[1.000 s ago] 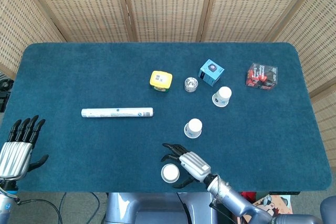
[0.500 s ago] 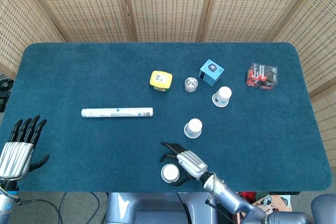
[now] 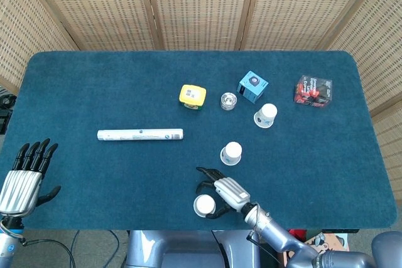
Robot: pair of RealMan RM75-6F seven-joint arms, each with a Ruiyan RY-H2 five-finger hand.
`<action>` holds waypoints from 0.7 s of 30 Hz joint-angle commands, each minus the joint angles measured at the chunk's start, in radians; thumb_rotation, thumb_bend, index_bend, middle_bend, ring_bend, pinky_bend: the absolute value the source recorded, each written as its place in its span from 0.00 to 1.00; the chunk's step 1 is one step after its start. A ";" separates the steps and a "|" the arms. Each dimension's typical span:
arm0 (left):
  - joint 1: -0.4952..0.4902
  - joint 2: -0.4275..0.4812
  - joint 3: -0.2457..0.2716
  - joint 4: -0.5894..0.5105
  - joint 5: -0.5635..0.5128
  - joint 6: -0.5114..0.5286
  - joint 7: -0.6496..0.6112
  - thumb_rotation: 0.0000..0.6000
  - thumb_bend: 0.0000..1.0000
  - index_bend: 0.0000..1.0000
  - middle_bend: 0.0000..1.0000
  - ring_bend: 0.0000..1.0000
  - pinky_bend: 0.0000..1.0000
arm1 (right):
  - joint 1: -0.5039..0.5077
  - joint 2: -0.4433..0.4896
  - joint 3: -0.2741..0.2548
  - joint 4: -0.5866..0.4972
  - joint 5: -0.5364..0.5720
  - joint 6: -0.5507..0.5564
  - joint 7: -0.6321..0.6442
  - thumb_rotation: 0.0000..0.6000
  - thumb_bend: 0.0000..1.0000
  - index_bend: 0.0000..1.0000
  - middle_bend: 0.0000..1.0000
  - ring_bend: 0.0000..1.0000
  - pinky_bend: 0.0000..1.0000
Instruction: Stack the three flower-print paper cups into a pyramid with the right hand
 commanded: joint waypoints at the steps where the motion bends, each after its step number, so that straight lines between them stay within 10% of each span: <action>1: 0.000 0.000 0.001 -0.001 0.001 0.000 0.000 1.00 0.21 0.00 0.00 0.00 0.00 | -0.002 0.001 -0.001 -0.002 0.000 0.004 -0.003 1.00 0.12 0.47 0.02 0.00 0.00; 21: 0.002 0.002 0.000 -0.002 0.006 0.007 -0.006 1.00 0.21 0.00 0.00 0.00 0.00 | -0.011 0.093 0.037 -0.099 0.020 0.054 -0.093 1.00 0.12 0.53 0.06 0.00 0.00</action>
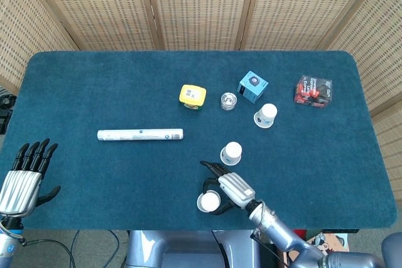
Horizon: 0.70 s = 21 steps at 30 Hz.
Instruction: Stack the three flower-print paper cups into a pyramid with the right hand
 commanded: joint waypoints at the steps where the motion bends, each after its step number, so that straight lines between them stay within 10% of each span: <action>1: 0.001 0.001 0.000 -0.001 0.001 0.001 0.000 1.00 0.21 0.00 0.00 0.00 0.00 | -0.005 0.037 0.018 -0.033 0.013 0.020 -0.029 1.00 0.12 0.53 0.06 0.00 0.00; 21: 0.006 0.003 0.005 -0.008 0.018 0.015 0.003 1.00 0.21 0.00 0.00 0.00 0.00 | -0.087 0.281 0.122 -0.143 0.138 0.166 -0.097 1.00 0.12 0.53 0.06 0.00 0.00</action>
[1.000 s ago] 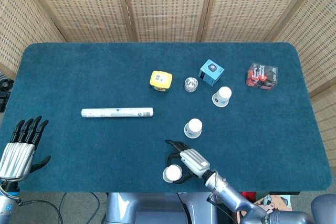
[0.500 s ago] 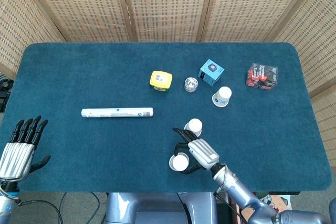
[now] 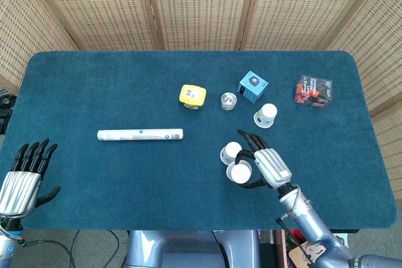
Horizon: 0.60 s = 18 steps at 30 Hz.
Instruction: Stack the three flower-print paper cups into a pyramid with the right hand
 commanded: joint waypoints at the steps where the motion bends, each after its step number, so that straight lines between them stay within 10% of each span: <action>1: 0.000 0.000 0.002 -0.003 0.006 0.001 0.004 1.00 0.21 0.00 0.00 0.00 0.00 | -0.026 0.034 0.033 0.019 0.036 0.040 0.026 1.00 0.12 0.53 0.06 0.00 0.00; 18: 0.001 -0.003 0.007 -0.005 0.014 -0.003 0.015 1.00 0.21 0.00 0.00 0.00 0.00 | -0.031 -0.002 0.059 0.142 0.123 -0.011 0.109 1.00 0.12 0.54 0.06 0.00 0.00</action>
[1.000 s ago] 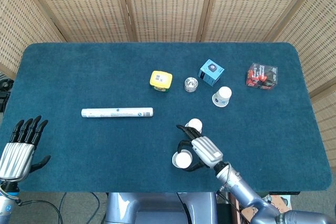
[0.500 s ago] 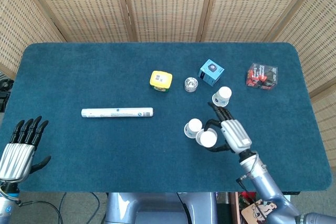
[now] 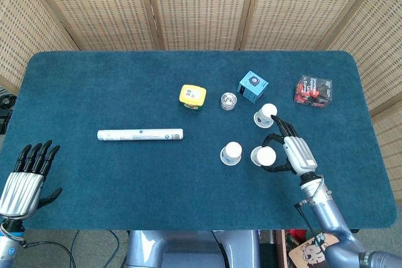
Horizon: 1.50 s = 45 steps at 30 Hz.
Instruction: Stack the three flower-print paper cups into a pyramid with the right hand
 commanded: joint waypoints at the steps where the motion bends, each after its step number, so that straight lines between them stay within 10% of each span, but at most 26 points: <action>1: 0.000 0.000 0.000 -0.001 0.001 0.001 0.001 1.00 0.21 0.00 0.00 0.00 0.00 | 0.005 -0.026 0.011 0.037 0.016 -0.010 0.016 1.00 0.12 0.54 0.06 0.00 0.00; 45: 0.001 -0.007 0.005 -0.001 0.014 -0.003 0.018 1.00 0.21 0.00 0.00 0.00 0.00 | 0.041 -0.204 0.049 0.260 0.124 -0.134 0.052 1.00 0.12 0.54 0.05 0.00 0.00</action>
